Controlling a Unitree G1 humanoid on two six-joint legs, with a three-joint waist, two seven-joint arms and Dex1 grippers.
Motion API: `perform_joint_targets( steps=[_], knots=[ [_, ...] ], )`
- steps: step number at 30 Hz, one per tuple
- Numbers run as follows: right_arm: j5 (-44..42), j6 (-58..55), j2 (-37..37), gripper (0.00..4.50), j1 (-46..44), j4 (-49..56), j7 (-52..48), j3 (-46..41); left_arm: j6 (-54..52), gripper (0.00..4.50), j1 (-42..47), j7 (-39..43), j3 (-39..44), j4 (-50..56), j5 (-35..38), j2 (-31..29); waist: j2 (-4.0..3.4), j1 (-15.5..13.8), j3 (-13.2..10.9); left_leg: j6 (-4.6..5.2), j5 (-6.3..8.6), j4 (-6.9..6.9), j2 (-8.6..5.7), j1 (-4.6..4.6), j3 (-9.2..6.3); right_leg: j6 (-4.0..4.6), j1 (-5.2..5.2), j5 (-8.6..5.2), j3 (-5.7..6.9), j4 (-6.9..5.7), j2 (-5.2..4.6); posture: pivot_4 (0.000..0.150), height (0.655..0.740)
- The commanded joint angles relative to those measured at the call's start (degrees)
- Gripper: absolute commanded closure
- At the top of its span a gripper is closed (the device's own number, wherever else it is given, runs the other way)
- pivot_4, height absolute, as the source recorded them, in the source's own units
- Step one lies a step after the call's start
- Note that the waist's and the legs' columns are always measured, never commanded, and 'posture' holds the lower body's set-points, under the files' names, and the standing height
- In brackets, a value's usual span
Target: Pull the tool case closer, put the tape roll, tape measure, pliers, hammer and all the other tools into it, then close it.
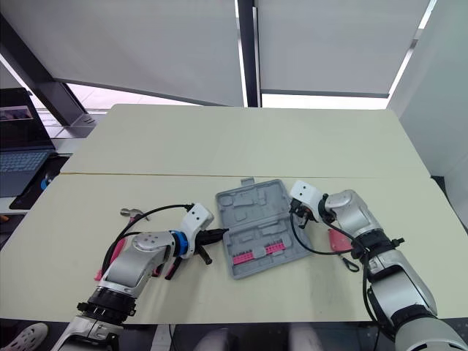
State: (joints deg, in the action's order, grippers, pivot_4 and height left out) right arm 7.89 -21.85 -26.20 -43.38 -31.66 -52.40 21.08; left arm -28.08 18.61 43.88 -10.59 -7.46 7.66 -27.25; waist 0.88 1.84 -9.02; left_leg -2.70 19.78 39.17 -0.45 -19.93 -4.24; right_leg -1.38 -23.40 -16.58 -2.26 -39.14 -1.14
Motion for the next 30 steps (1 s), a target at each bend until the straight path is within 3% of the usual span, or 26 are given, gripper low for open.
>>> perform_joint_targets(
  steps=[1, 13, 30],
  knots=[
    [-1.0, -1.2, 0.2, 4.44, 0.4, 4.1, -2.5, -0.3, 0.5, 4.5, 1.3, 0.3, -0.5, 0.6, -0.2, 0.8, 0.0, 0.0, 0.0, 0.0, 0.0, 0.0, 0.0, 0.0, 0.0, 0.0, 0.0, 0.0, 0.0, -0.01, 0.0, 0.15, 0.74],
    [-3.8, -11.6, -3.2, 4.44, 9.2, 22.4, -7.8, -0.4, 1.6, 4.5, 1.3, 7.4, -2.3, 3.2, -1.2, -3.8, 0.0, 0.0, 0.0, 0.0, 0.0, -0.06, 0.01, -0.01, -0.07, 0.0, -0.01, 0.0, 0.05, 0.01, 0.0, 0.15, 0.74],
    [-8.8, -29.5, -6.9, 4.44, 22.1, 46.3, -4.4, -1.5, 0.0, 4.5, -5.8, 12.3, -3.6, 12.2, -0.6, -9.0, 0.0, -0.2, 0.0, 0.22, 0.12, -0.08, -0.01, -0.03, -0.09, 0.0, 0.0, 0.0, 0.04, 0.06, 0.0, 0.15, 0.74]
  ],
)
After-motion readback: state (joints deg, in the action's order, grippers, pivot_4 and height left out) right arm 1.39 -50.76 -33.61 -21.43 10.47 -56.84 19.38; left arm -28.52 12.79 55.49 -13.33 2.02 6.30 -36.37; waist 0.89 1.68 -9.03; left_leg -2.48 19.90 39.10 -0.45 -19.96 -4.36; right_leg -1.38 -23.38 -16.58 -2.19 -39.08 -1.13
